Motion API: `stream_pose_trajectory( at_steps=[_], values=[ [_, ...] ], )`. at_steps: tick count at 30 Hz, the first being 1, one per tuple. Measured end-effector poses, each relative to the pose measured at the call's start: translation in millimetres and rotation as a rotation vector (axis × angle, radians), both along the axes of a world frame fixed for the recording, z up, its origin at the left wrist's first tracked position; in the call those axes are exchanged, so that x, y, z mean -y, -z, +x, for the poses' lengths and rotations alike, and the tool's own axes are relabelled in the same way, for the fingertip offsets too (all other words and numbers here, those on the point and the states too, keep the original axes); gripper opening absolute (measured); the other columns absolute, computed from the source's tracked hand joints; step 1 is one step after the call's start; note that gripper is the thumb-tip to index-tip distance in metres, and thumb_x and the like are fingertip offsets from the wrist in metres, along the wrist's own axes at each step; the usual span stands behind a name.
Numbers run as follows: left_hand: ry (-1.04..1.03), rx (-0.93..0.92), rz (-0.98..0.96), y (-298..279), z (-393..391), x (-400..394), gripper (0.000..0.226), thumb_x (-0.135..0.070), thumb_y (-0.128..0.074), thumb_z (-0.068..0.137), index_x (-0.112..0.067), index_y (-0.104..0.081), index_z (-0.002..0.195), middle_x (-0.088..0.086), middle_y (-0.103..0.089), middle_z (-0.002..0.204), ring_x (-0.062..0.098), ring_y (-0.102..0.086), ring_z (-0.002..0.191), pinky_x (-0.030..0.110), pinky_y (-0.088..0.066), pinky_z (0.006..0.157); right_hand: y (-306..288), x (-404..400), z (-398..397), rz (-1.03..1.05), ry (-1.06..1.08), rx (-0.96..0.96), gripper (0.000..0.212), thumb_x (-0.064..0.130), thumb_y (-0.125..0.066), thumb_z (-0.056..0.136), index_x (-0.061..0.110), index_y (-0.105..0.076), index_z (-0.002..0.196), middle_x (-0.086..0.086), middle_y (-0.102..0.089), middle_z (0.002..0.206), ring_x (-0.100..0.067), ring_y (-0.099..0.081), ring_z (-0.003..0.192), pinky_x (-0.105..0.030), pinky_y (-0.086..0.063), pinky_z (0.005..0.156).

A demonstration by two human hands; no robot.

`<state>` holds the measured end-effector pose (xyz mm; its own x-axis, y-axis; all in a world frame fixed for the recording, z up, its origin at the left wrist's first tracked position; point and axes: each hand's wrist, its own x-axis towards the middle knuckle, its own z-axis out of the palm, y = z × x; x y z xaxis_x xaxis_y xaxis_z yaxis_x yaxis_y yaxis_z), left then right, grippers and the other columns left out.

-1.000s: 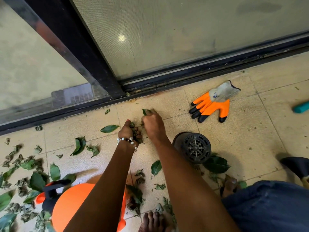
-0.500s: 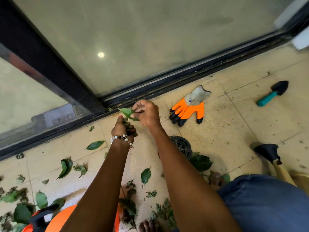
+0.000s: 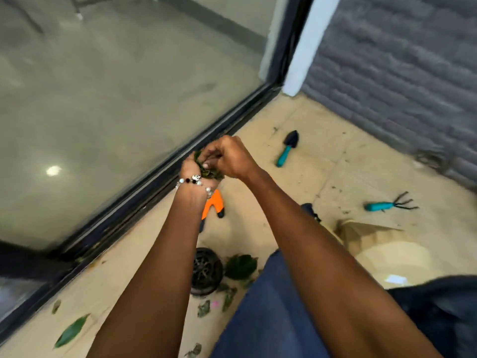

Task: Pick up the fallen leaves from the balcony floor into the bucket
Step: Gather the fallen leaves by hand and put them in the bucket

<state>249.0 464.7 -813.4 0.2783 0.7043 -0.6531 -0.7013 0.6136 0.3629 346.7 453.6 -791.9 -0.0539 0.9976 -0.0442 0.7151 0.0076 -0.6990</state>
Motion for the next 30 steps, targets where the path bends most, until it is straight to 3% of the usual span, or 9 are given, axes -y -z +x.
stream_pose_trajectory(
  at_steps=[3, 8, 12, 15, 18, 20, 23, 28, 30],
  values=[
    [0.063, 0.025, 0.033, -25, 56, 3, 0.041, -0.026, -0.031, 0.106, -0.011, -0.055, 0.076, 0.007, -0.066, 0.051, 0.019, -0.064, 0.042, 0.024, -0.052, 0.042, -32, 15, 55, 0.062, 0.098, 0.052, 0.017, 0.005, -0.085, 0.066, 0.007, -0.075, 0.079, -0.005, -0.07, 0.071, 0.002, -0.056, 0.054, -0.017, -0.047, 0.063],
    [0.178, 0.024, 0.035, -63, 143, 20, 0.033, -0.018, -0.042, 0.104, -0.009, -0.049, 0.073, 0.003, -0.058, 0.039, 0.014, -0.055, 0.03, 0.02, -0.044, 0.031, -87, 53, 145, 0.119, 0.133, 0.333, 0.021, 0.022, -0.083, 0.072, 0.012, -0.079, 0.089, -0.002, -0.068, 0.08, -0.008, -0.051, 0.079, -0.019, -0.032, 0.074],
    [0.361, -0.058, 0.118, -88, 206, 46, 0.028, -0.01, -0.049, 0.1, -0.009, -0.048, 0.073, 0.002, -0.055, 0.038, 0.013, -0.049, 0.027, 0.017, -0.041, 0.034, -130, 95, 206, -0.001, 0.159, 0.44, 0.019, 0.029, -0.076, 0.081, 0.017, -0.078, 0.095, -0.001, -0.074, 0.089, -0.004, -0.054, 0.071, -0.015, -0.039, 0.066],
    [0.505, -0.082, 0.161, -106, 253, 88, 0.025, -0.013, -0.048, 0.102, -0.013, -0.052, 0.077, 0.003, -0.059, 0.047, 0.017, -0.055, 0.036, 0.024, -0.043, 0.042, -163, 137, 239, -0.081, 0.229, 0.519, 0.023, 0.03, -0.07, 0.087, 0.012, -0.076, 0.099, -0.002, -0.072, 0.093, -0.011, -0.056, 0.079, -0.021, -0.035, 0.064],
    [0.623, -0.061, 0.183, -120, 291, 135, 0.036, -0.025, -0.051, 0.101, -0.017, -0.051, 0.066, -0.001, -0.047, 0.036, 0.013, -0.038, 0.025, 0.013, -0.034, 0.035, -179, 191, 257, -0.077, 0.308, 0.581, 0.023, 0.029, -0.063, 0.093, 0.009, -0.073, 0.1, 0.001, -0.066, 0.086, -0.011, -0.052, 0.078, -0.023, -0.03, 0.065],
    [0.727, -0.075, 0.184, -124, 312, 168, 0.043, -0.042, -0.048, 0.1, -0.015, -0.048, 0.066, -0.003, -0.041, 0.035, 0.01, -0.032, 0.025, 0.011, -0.029, 0.034, -176, 239, 269, -0.055, 0.388, 0.556, 0.021, 0.027, -0.061, 0.094, 0.011, -0.073, 0.101, 0.006, -0.065, 0.087, -0.007, -0.052, 0.075, -0.019, -0.032, 0.064],
    [0.955, -0.087, 0.194, -113, 338, 221, 0.051, -0.055, -0.038, 0.099, -0.016, -0.046, 0.067, -0.004, -0.036, 0.034, 0.009, -0.029, 0.025, 0.009, -0.028, 0.035, -154, 316, 279, 0.031, 0.632, 0.337, 0.016, 0.02, -0.066, 0.091, 0.01, -0.074, 0.099, 0.006, -0.067, 0.084, 0.001, -0.055, 0.066, -0.007, -0.039, 0.062],
    [1.204, -0.096, 0.188, -89, 356, 308, 0.051, -0.05, -0.034, 0.102, -0.017, -0.042, 0.064, -0.004, -0.038, 0.034, 0.007, -0.029, 0.025, 0.01, -0.023, 0.033, -102, 414, 282, 0.161, 1.041, 0.05, 0.012, 0.015, -0.065, 0.092, 0.005, -0.072, 0.095, 0.002, -0.068, 0.074, -0.006, -0.059, 0.062, -0.021, -0.05, 0.057],
    [1.271, -0.116, 0.213, -72, 369, 332, 0.05, -0.049, -0.036, 0.102, -0.018, -0.042, 0.063, -0.005, -0.039, 0.035, 0.007, -0.028, 0.025, 0.01, -0.022, 0.032, -79, 436, 289, 0.163, 1.142, 0.098, 0.013, 0.015, -0.064, 0.092, 0.005, -0.073, 0.094, -0.005, -0.07, 0.078, -0.011, -0.061, 0.066, -0.033, -0.056, 0.065]
  ],
)
